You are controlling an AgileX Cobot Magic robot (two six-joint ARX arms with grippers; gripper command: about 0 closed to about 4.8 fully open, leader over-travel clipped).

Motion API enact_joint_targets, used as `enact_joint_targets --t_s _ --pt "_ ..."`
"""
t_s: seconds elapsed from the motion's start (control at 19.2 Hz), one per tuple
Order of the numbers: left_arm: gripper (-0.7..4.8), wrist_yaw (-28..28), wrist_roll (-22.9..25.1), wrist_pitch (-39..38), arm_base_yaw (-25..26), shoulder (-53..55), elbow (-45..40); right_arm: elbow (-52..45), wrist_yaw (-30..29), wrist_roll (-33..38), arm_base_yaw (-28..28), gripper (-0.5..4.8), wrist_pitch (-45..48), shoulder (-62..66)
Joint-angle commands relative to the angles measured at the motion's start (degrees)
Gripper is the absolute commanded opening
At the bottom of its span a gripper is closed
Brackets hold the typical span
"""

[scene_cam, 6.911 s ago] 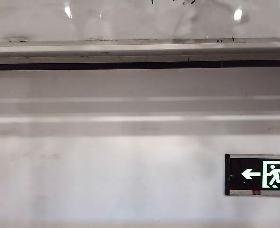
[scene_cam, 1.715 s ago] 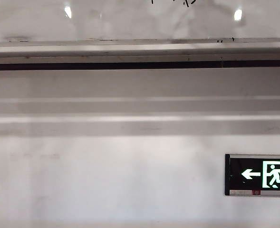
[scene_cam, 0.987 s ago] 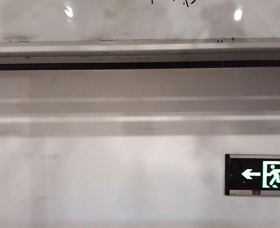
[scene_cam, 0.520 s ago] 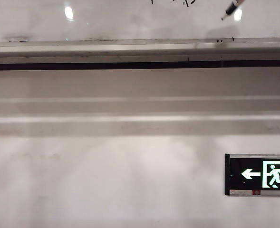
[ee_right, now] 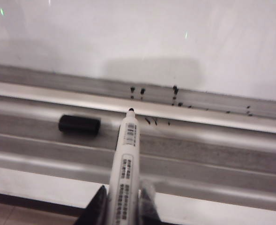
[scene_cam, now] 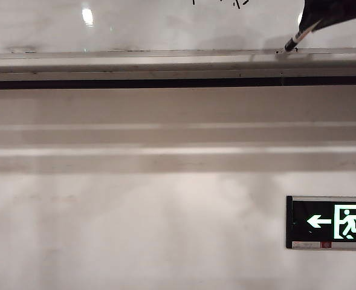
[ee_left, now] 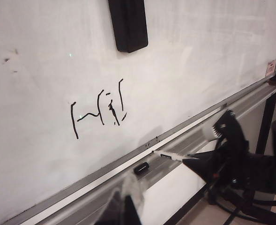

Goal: Take a marker from the whiteboard tray, write "Hi!" on the whiteboard, and then put the marker back vertically into the whiteboard tray.

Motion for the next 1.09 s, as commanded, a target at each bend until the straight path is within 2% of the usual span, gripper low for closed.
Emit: enact_joint_targets --t_s 0.05,0.88,0.94,0.99,1.04,1.09 --pt "-0.06 0.02 0.24 0.94 -0.04 -0.15 0.24 0.17 -0.02 0.24 -0.11 -0.05 2.34 1.18" --pt "-0.06 0.02 0.2 0.92 -0.04 -0.15 0.24 0.22 -0.04 0.24 -0.68 0.0 9.46 8.52" --pt "-0.06 0.02 0.22 0.92 -0.04 -0.15 0.24 0.22 -0.28 0.24 -0.68 0.59 9.44 8.52" --pt "-0.06 0.02 0.2 0.92 -0.04 -0.15 0.24 0.22 -1.31 0.24 -0.68 1.51 9.44 8.52" --pt "-0.06 0.02 0.22 0.92 -0.04 -0.15 0.24 0.22 -1.51 0.24 -0.68 2.05 9.46 8.52" --pt "-0.06 0.02 0.2 0.92 -0.04 -0.15 0.24 0.24 -1.55 0.24 -0.68 2.13 9.49 8.52"
